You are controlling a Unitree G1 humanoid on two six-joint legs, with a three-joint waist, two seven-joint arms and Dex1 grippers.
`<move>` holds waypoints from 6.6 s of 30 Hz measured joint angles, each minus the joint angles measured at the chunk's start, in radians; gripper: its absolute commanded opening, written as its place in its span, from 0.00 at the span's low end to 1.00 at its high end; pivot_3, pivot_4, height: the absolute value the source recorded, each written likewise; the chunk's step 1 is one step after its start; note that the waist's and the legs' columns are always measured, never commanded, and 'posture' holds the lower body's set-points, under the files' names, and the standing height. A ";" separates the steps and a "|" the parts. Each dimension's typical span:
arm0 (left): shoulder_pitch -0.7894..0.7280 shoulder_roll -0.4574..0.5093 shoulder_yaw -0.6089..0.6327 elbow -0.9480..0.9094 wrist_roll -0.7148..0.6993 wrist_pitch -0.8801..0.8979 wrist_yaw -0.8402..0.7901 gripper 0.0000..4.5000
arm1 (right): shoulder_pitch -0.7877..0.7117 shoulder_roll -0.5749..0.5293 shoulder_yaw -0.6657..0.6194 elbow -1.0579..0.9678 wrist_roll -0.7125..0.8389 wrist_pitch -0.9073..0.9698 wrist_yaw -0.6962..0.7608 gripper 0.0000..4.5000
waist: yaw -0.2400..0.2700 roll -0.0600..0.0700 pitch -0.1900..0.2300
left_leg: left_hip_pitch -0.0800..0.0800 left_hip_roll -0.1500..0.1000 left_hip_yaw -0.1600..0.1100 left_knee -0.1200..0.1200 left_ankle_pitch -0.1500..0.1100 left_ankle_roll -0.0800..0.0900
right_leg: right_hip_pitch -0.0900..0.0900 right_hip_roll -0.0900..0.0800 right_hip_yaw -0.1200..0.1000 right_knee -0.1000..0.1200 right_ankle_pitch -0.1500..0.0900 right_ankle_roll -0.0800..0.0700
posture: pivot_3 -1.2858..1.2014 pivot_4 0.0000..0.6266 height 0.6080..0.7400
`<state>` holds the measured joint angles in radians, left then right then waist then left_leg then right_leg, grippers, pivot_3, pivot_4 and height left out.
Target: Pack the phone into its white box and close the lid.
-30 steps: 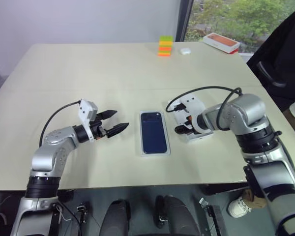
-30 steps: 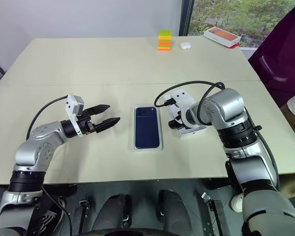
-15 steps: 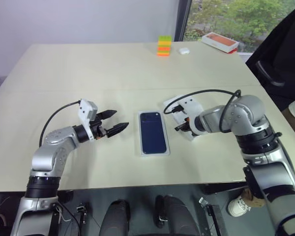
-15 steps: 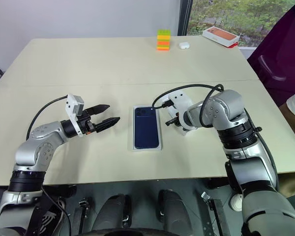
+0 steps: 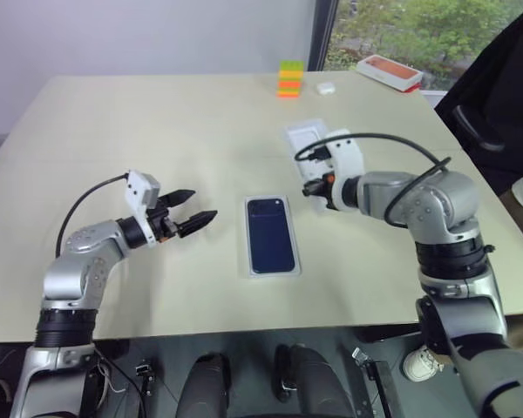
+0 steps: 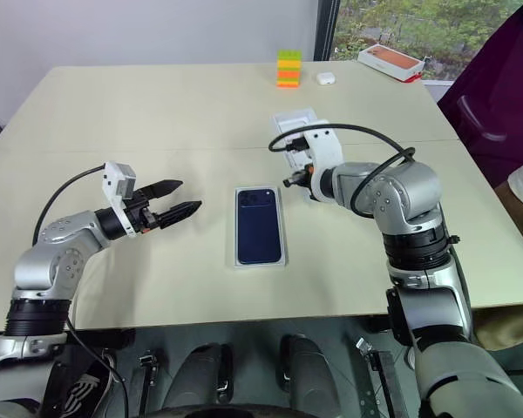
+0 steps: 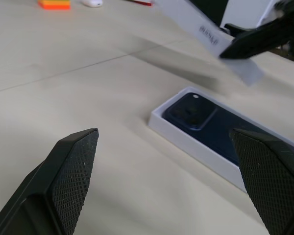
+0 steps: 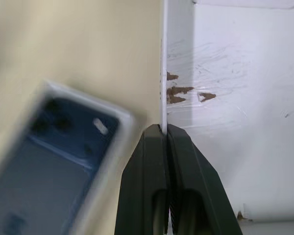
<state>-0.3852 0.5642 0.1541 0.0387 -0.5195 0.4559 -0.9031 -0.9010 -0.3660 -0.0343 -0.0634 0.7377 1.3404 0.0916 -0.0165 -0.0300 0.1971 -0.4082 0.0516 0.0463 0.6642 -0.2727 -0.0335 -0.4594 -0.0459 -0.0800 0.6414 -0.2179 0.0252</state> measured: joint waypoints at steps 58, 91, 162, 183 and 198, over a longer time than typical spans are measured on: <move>0.182 -0.044 -0.006 -0.213 -0.081 0.028 0.071 0.02 | 0.444 0.316 0.063 0.104 1.099 -0.306 -0.383 0.00 | 0.004 0.000 0.000 | 0.001 0.000 0.001 0.003 0.000 0.000 | 0.000 0.000 0.004 0.005 0.000 0.000 | 0.52 0.24 1.00; 0.103 -0.269 -0.184 -0.112 0.018 -0.024 0.119 0.00 | 0.151 -0.167 0.047 0.216 0.308 -0.304 0.310 0.87 | 0.003 0.000 0.000 | 0.001 0.000 0.002 0.004 0.000 0.000 | -0.001 0.001 0.003 0.005 0.000 0.000 | 0.52 0.24 1.00; 0.094 -0.192 -0.219 -0.165 0.097 0.146 0.147 0.00 | 0.363 -0.321 0.261 -0.046 -0.462 -0.649 0.838 0.01 | 0.029 0.000 -0.001 | 0.003 -0.001 0.001 0.006 0.000 0.000 | 0.002 0.000 0.003 0.006 0.000 -0.001 | 0.52 0.24 1.00; 0.018 -0.160 -0.129 -0.118 0.032 0.168 0.141 0.00 | 0.291 -0.292 0.212 0.074 -0.494 -0.706 0.847 0.01 | 0.028 0.000 -0.001 | 0.003 -0.001 0.001 0.007 0.000 0.000 | 0.002 0.000 0.003 0.007 0.001 -0.001 | 0.52 0.24 1.00; -0.182 -0.303 -0.261 0.193 0.178 -0.037 0.124 0.00 | 0.254 -0.113 0.234 0.203 -0.583 -0.818 0.707 0.01 | 0.024 0.000 -0.001 | 0.001 -0.001 0.001 0.016 0.000 0.001 | 0.005 0.000 0.002 0.008 0.001 0.001 | 0.52 0.24 1.00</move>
<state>-0.5671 0.2614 -0.1072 0.2322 -0.3416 0.4192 -0.7787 -0.6466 -0.4788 0.1995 0.1398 0.1544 0.5221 0.7990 0.0077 -0.0298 0.1964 -0.4071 0.0510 0.0470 0.6804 -0.2732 -0.0323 -0.4544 -0.0461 -0.0784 0.6495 -0.2165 0.0257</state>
